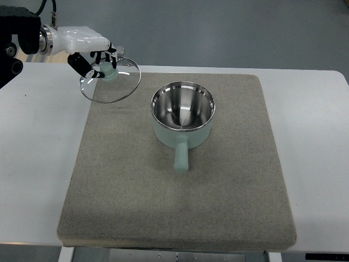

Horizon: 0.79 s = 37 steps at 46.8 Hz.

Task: Place lid left of pot with left hand
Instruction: 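Carry the lid beside the saucepan and lower it onto the mat, then open the left hand to release the knob and lift away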

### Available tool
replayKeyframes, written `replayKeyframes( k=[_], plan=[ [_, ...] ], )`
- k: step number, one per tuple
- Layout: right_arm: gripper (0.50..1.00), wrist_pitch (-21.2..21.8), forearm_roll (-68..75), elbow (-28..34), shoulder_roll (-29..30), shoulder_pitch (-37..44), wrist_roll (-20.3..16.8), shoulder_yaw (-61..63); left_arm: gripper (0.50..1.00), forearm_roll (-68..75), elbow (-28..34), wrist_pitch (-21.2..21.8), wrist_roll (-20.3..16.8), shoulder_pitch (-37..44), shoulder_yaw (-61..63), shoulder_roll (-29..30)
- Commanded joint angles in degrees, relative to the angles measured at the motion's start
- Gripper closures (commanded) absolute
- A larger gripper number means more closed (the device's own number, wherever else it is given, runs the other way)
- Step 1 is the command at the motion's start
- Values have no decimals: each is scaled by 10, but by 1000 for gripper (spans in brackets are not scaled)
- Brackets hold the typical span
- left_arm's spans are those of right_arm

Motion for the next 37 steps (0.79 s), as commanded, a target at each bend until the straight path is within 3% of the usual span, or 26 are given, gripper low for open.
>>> replayKeyframes(
  k=[1,14,31,37],
  plan=[
    [579,0,0,0,0,0,0,0,1000,5,10,11,0,14,4,-5],
    [579,0,0,0,0,0,0,0,1000,67,24,90,2,73,7,-29],
    [579,0,0,0,0,0,0,0,1000,67,47,96,2,86,7,-44],
    [579,0,0,0,0,0,0,0,858,66,47,95,2,86,7,-44]
  ],
)
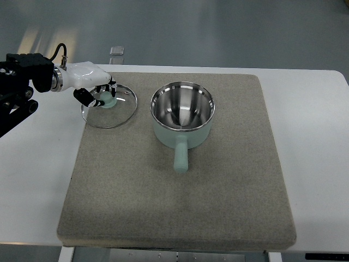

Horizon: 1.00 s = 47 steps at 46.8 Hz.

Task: Place lid left of pot with left hand
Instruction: 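Open the left hand to release the knob and lift away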

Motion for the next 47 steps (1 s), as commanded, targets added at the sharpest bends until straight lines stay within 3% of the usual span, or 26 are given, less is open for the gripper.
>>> replayKeyframes(
  k=[1,11,18,24,33,47],
  plan=[
    [579,0,0,0,0,0,0,0,836,-1,0,-1,0,0,0,0],
    [579,0,0,0,0,0,0,0,652,-9,-2,0,0,0,-1,-1],
    [579,0,0,0,0,0,0,0,609,-11,-5,1,0,1,-3,-3],
    [579,0,0,0,0,0,0,0,514,-43,-4,28,1,2,-7,1],
    [579,0,0,0,0,0,0,0,506,-253,-1,112,0,11,-3,4],
    [579,0,0,0,0,0,0,0,504,-489,3,118,0,24,-1,6]
  ],
)
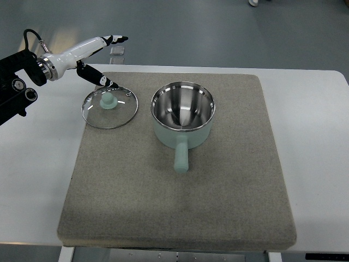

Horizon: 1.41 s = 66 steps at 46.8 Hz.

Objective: Place lid left of pot with left hand

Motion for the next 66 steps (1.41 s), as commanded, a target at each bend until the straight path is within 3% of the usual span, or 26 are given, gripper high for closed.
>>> replayKeyframes(
  k=[1,22,25,34,44,49,54,66],
  plan=[
    [579,0,0,0,0,0,0,0,504,-58,0,2,0,6,-1,0],
    [579,0,0,0,0,0,0,0,504,-437,49,-14,1,11,-3,-4],
    [579,0,0,0,0,0,0,0,504,-462,59,-46,2,11,-7,-4],
    [579,0,0,0,0,0,0,0,504,-545,113,-202,2,22,-17,-5],
    [579,0,0,0,0,-1,-1,0,504,-561,116,-259,8,51,-64,-8],
    [579,0,0,0,0,0,0,0,504,-588,117,-288,34,64,-89,-9],
    [579,0,0,0,0,0,0,0,504,-634,118,-311,88,78,-111,-16],
    [579,0,0,0,0,0,0,0,504,-734,119,-320,160,86,-148,-24]
  ],
)
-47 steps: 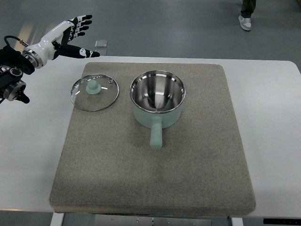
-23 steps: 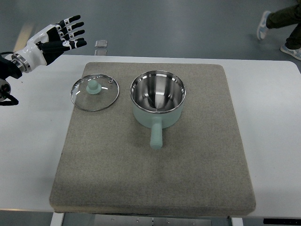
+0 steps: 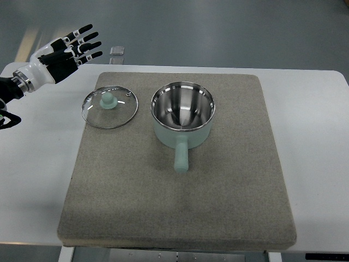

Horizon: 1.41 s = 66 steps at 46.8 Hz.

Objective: Place lid left of pot with left hand

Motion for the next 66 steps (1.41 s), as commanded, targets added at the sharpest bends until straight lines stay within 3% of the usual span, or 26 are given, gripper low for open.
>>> replayKeyframes(
  k=[1,66],
  plan=[
    [579,0,0,0,0,0,0,0,504,-41,0,-2,20,0,-4,-1],
    [579,4,1,9,0,0,0,4,504,-60,56,-14,30,-3,0,-2]
  ],
)
